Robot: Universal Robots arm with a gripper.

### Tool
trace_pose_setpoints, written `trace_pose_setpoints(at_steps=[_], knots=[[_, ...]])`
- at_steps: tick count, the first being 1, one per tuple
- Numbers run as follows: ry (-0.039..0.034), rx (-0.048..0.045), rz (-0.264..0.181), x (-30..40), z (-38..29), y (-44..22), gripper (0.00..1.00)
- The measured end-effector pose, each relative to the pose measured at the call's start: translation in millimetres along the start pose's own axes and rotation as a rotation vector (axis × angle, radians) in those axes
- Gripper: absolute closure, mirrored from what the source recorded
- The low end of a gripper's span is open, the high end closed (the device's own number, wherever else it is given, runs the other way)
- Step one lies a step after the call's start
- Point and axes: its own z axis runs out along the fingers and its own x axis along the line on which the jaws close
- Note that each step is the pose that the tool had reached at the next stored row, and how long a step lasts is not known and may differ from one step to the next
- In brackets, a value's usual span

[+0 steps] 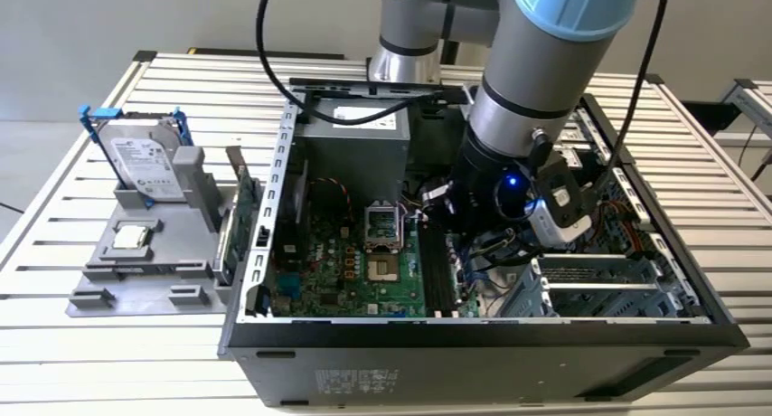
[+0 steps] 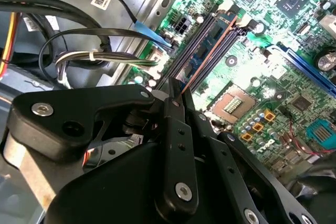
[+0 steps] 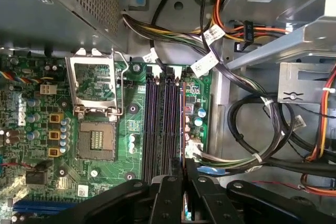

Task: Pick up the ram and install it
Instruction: 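Insert the ram into the slot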

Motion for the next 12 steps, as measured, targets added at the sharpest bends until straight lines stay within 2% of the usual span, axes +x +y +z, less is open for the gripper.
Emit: trace_pose_setpoints(at_steps=[12], knots=[[0.0000, 0.0001, 0.000, 0.3, 16.1, -0.2, 1.00]])
